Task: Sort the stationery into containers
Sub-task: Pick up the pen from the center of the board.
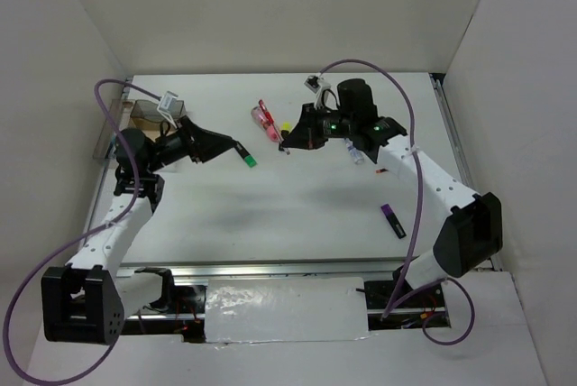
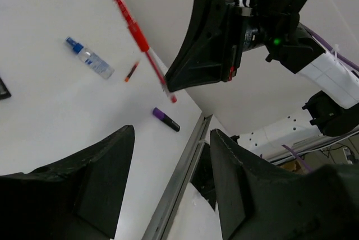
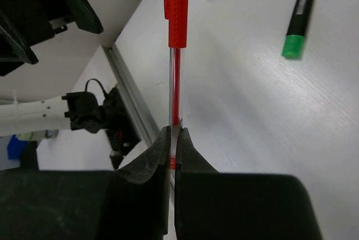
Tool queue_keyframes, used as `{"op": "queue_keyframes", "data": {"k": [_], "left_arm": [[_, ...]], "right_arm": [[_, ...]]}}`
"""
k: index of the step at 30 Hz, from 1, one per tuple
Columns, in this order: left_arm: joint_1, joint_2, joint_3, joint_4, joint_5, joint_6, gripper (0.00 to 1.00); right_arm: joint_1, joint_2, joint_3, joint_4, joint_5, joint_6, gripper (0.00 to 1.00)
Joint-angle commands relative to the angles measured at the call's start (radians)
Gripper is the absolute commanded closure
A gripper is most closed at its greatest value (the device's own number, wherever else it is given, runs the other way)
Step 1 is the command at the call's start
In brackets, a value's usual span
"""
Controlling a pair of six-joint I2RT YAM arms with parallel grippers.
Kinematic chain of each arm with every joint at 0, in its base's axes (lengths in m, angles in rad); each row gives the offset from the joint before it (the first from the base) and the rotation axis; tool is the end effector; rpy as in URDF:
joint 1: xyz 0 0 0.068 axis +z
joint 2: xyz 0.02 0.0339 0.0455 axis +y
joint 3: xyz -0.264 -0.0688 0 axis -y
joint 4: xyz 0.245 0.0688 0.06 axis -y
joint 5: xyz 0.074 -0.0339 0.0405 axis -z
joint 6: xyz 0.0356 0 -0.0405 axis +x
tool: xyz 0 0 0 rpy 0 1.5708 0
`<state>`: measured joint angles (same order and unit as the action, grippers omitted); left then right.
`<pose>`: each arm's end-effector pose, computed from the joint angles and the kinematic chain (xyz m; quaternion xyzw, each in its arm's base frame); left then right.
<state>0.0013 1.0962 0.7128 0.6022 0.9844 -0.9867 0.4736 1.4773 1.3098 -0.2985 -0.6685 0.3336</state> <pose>0.2405 -0.0293 0.3327 0.0631 0.6603 -0.5857 0.4659 0.2907 0.1738 0.3489 -0.2280 0.7901 0.4515 0.3462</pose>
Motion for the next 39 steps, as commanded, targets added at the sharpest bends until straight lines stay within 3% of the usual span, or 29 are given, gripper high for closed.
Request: {"op": "queue_keyframes", "data": {"k": [1, 4, 15, 32, 37, 39], "left_arm": [[-0.076, 0.011, -0.021, 0.255, -0.147, -0.104, 0.32], [-0.106, 0.037, -0.027, 0.226, -0.202, -0.101, 0.33], [-0.149, 0.142, 0.027, 0.176, -0.207, -0.072, 0.43], [-0.161, 0.171, -0.018, 0.396, -0.193, -0.21, 0.57], [-0.162, 0.169, -0.01, 0.366, -0.193, -0.196, 0.72], [-0.152, 0.166, 0.004, 0.334, -0.181, -0.166, 0.84]], "right_arm": [[0.022, 0.003, 0.003, 0.093, -0.12, 0.079, 1.0], [0.045, 0.014, 0.023, 0.098, -0.134, 0.108, 1.0], [0.118, 0.049, 0.074, 0.102, -0.149, 0.157, 1.0], [0.145, 0.11, 0.105, 0.153, -0.171, 0.223, 1.0], [0.137, 0.117, 0.101, 0.168, -0.178, 0.24, 1.0], [0.128, 0.117, 0.1, 0.162, -0.181, 0.237, 0.72]]}}
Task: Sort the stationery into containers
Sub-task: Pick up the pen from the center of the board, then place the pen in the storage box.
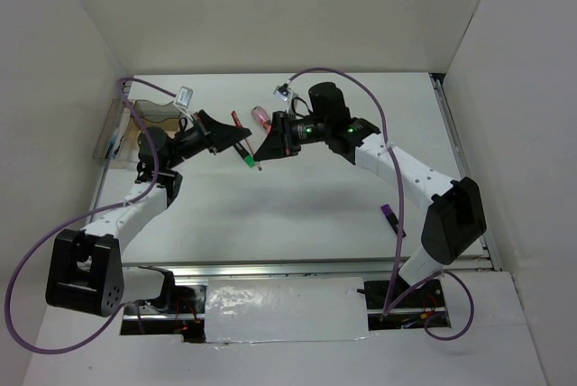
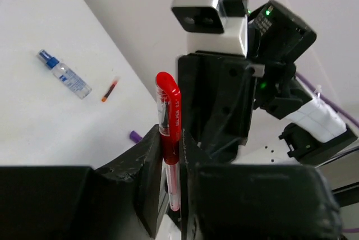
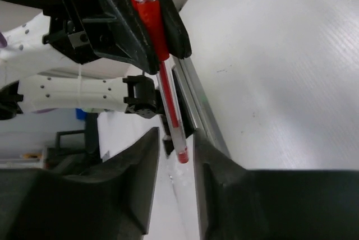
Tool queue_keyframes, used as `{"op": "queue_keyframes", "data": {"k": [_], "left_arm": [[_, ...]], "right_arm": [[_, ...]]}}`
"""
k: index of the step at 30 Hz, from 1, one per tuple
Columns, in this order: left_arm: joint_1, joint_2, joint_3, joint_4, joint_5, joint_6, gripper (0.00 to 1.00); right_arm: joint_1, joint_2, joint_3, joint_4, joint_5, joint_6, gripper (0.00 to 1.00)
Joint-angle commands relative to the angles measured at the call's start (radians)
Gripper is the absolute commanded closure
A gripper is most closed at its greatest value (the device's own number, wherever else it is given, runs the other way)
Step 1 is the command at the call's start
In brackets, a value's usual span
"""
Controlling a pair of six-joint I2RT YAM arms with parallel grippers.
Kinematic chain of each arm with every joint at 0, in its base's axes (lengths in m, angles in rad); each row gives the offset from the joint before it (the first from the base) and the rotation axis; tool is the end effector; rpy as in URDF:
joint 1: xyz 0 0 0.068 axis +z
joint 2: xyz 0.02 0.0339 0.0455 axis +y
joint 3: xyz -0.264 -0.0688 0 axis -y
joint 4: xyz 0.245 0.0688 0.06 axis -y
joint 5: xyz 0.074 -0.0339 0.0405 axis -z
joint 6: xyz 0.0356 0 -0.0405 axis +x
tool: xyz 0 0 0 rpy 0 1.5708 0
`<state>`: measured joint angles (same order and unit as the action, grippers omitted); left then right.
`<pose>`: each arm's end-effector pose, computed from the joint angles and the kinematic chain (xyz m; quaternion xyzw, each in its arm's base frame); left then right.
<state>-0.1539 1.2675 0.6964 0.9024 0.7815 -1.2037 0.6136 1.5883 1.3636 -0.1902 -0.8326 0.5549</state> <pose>0.2665 -0.0667 0.3158 -0.0008 0.6201 -0.6448 0.4469 0.2845 0.2326 0.3419 -0.2433 0.7592 0.5581 0.2299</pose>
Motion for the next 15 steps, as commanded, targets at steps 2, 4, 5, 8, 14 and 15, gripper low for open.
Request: {"op": "queue_keyframes", "data": {"k": [2, 4, 5, 8, 14, 15], "left_arm": [[0.042, -0.01, 0.07, -0.096, 0.06, 0.097, 0.97], [0.091, -0.004, 0.182, -0.28, 0.1, 0.235, 1.0], [0.149, 0.01, 0.237, -0.536, 0.129, 0.322, 1.0], [0.297, 0.127, 0.541, -1.207, 0.128, 0.808, 1.0], [0.581, 0.398, 1.003, -1.704, -0.161, 1.38, 1.0], [0.606, 0.462, 1.094, -1.717, -0.222, 1.394, 1.0]], "right_arm": [[-0.032, -0.005, 0.035, 0.051, -0.008, 0.022, 0.35], [-0.084, -0.03, 0.014, 0.041, 0.001, 0.02, 0.2], [-0.109, -0.042, 0.006, 0.032, 0.015, 0.002, 0.17], [-0.204, -0.076, -0.02, -0.061, 0.073, -0.074, 0.17], [-0.27, -0.134, -0.014, -0.311, 0.474, -0.426, 0.19], [-0.281, -0.139, -0.021, -0.328, 0.513, -0.44, 0.19]]}}
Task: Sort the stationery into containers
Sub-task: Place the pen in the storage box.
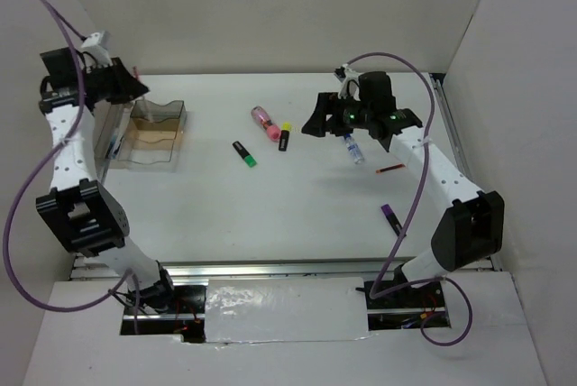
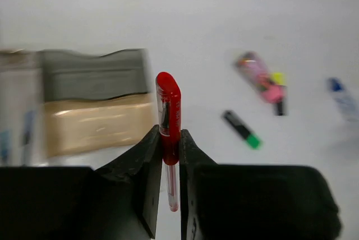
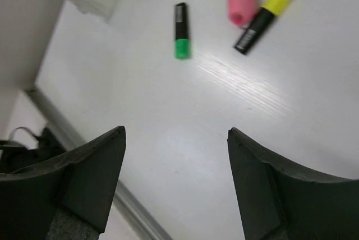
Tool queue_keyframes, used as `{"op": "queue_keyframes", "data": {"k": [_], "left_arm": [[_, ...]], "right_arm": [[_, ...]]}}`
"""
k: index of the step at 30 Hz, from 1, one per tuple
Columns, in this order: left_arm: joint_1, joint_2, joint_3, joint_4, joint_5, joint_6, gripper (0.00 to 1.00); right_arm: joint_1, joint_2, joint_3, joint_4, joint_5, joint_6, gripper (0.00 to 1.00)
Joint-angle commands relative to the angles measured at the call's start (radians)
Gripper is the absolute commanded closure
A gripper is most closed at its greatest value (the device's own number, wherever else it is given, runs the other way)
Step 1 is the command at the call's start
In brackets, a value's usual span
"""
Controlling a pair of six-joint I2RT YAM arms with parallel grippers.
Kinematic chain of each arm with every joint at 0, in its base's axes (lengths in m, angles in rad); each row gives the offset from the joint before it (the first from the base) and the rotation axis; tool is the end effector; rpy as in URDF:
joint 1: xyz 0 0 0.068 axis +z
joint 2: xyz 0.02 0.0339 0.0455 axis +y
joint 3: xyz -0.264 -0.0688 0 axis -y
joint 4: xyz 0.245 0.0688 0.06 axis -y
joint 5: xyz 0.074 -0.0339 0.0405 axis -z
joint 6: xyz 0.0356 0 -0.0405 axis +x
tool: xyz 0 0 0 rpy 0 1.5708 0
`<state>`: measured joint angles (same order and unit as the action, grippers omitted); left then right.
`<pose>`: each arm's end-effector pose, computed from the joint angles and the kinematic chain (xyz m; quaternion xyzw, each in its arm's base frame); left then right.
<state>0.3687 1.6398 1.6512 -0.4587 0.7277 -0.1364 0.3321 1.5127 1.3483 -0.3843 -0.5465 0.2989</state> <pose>0.3566 0.1124 0.3962 -0.0141 0.8132 -0.2415 0.5293 0.3204 0.1301 0.3417 -0.1459 0.8376 0.3699 0.3747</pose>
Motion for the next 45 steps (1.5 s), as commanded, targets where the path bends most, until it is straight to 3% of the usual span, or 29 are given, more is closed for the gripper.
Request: {"op": "queue_keyframes", "data": {"k": [1, 4, 9, 15, 20, 35, 37, 42, 45], "left_arm": [[0.111, 0.124, 0.186, -0.368, -0.259, 0.343, 1.0], [0.194, 0.286, 0.39, -0.429, -0.342, 0.403, 1.0], [0.216, 0.587, 0.769, -0.59, -0.435, 0.495, 0.97], [0.182, 0.548, 0.567, -0.41, -0.507, 0.584, 0.92], [0.168, 0.584, 0.601, -0.446, -0.479, 0.574, 0.92], [0.122, 0.655, 0.567, -0.449, -0.516, 0.6, 0.75], [0.118, 0.672, 0.576, -0.46, -0.522, 0.603, 0.7], [0.116, 0.683, 0.585, -0.468, -0.514, 0.604, 0.44], [0.115, 0.669, 0.591, -0.463, -0.501, 0.603, 0.39]], "right_arm": [[-0.013, -0.065, -0.011, -0.142, 0.24, -0.198, 0.21], [-0.091, -0.065, -0.026, -0.18, 0.227, -0.181, 0.25], [-0.194, -0.039, -0.049, -0.209, 0.175, -0.129, 0.28], [-0.249, -0.022, -0.074, -0.209, 0.145, -0.103, 0.3], [-0.274, -0.011, -0.1, -0.2, 0.116, -0.09, 0.31], [-0.326, -0.012, -0.124, -0.217, 0.23, -0.027, 0.31], [-0.326, -0.011, -0.127, -0.219, 0.238, -0.035, 0.3], [-0.326, 0.02, -0.091, -0.266, 0.253, -0.135, 0.28], [-0.326, 0.023, -0.069, -0.286, 0.272, -0.225, 0.27]]}}
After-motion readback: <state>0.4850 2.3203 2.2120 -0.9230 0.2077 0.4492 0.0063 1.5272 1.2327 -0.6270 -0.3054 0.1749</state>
